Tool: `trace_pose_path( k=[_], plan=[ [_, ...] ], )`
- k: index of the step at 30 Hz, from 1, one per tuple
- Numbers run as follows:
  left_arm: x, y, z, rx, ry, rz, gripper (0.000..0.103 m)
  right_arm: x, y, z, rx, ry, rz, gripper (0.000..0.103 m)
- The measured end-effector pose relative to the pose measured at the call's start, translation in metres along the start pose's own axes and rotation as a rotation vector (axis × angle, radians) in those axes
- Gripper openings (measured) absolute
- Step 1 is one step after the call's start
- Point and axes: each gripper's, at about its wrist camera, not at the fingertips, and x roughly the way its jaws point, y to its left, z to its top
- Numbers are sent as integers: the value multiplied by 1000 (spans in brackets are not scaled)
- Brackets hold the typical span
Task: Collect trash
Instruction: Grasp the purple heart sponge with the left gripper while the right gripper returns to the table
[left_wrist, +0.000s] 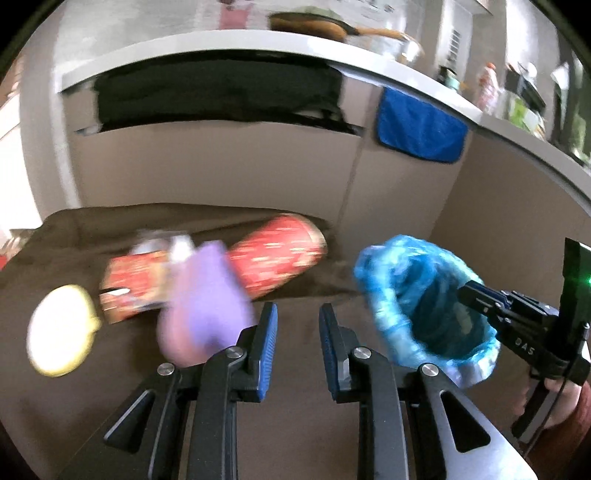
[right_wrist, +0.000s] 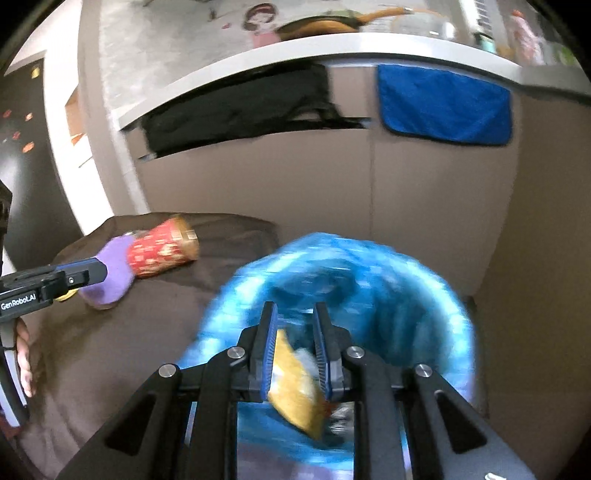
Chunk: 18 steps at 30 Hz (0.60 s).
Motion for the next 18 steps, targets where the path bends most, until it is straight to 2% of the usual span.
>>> trace_pose_path(
  k=[5, 8, 11, 13, 15, 18],
  plan=[
    [-35, 70, -14, -45, -33, 107, 25, 13, 67, 7, -108, 18, 118, 20],
    [-47, 115, -22, -97, -16, 173, 25, 30, 116, 11, -182, 62, 213, 23],
    [-57, 156, -35, -165, -2, 202, 25, 42, 146, 16, -184, 80, 274, 23],
    [-60, 171, -40, -185, -2, 213, 25, 52, 166, 23, -178, 83, 283, 23],
    [-61, 185, -44, -210, 6, 206, 25, 62, 183, 35, -191, 78, 255, 23],
    [-59, 202, -49, -239, 24, 189, 25, 72, 187, 55, -168, 66, 236, 23]
  ],
)
